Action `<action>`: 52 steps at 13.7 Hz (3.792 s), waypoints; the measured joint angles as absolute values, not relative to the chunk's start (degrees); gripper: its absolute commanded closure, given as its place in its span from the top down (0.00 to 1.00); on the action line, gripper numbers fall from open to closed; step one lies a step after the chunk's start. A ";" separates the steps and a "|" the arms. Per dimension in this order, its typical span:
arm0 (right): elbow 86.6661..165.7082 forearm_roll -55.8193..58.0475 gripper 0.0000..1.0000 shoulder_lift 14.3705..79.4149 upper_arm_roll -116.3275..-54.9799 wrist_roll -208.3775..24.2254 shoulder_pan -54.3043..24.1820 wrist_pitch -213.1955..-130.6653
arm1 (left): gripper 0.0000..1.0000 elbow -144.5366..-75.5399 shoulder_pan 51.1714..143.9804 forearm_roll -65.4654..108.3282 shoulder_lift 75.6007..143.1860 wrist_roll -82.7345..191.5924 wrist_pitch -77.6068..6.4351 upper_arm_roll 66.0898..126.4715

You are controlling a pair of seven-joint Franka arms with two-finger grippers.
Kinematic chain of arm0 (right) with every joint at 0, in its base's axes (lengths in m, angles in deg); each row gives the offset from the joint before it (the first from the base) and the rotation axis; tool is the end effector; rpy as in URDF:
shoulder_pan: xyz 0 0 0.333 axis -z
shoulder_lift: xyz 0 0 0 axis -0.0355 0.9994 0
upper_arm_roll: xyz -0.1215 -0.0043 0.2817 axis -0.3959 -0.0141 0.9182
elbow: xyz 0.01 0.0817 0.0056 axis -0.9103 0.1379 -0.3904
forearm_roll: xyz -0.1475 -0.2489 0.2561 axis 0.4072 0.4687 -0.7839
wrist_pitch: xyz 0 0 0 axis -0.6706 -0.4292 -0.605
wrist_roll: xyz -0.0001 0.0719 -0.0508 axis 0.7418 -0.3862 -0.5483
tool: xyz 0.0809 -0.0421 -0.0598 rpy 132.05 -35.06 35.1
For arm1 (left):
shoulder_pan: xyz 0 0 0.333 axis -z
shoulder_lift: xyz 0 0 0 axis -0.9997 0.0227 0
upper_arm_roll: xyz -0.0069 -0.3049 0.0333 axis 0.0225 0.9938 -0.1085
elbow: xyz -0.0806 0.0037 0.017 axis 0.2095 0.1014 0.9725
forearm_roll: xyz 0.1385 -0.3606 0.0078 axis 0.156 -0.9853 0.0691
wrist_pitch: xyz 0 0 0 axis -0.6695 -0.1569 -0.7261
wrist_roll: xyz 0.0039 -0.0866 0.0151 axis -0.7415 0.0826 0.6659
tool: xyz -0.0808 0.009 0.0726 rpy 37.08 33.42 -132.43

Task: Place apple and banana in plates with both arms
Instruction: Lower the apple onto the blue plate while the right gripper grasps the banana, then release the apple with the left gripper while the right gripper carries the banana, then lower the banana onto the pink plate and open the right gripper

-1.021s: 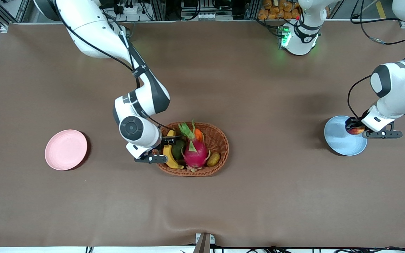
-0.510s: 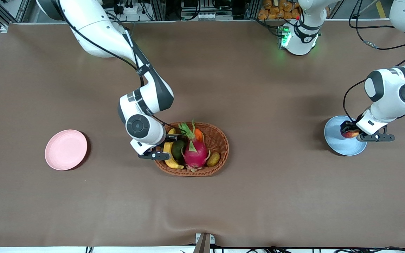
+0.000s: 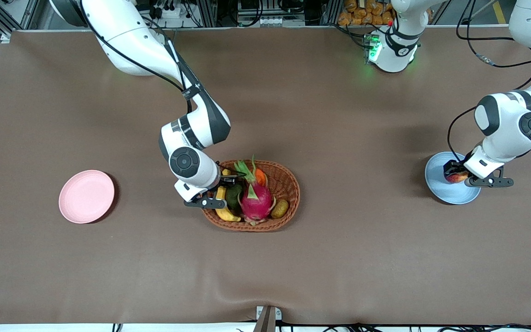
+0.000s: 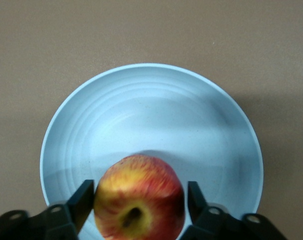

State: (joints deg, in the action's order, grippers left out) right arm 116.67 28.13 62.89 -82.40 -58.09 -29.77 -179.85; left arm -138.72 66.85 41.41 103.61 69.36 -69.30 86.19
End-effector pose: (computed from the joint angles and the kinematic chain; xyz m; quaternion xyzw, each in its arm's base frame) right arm 0.5880 0.3465 0.2284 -0.9964 0.0414 0.0696 0.0270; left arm 0.5300 0.1234 0.2138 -0.9988 0.0321 -0.0204 0.0295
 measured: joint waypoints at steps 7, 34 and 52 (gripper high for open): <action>117.98 28.13 0.44 63.52 -82.37 -58.07 -30.73 -182.51 | 1.00 -136.43 66.89 41.41 101.85 69.70 -69.25 88.17; 121.49 34.64 0.06 47.66 -84.61 -68.79 -2.16 -161.45 | 1.00 -102.33 88.53 29.77 84.34 60.80 -11.95 76.16; 120.72 34.56 1.00 38.96 -82.23 -82.25 3.92 -152.47 | 1.00 -99.90 89.95 30.53 80.83 58.81 -7.25 74.74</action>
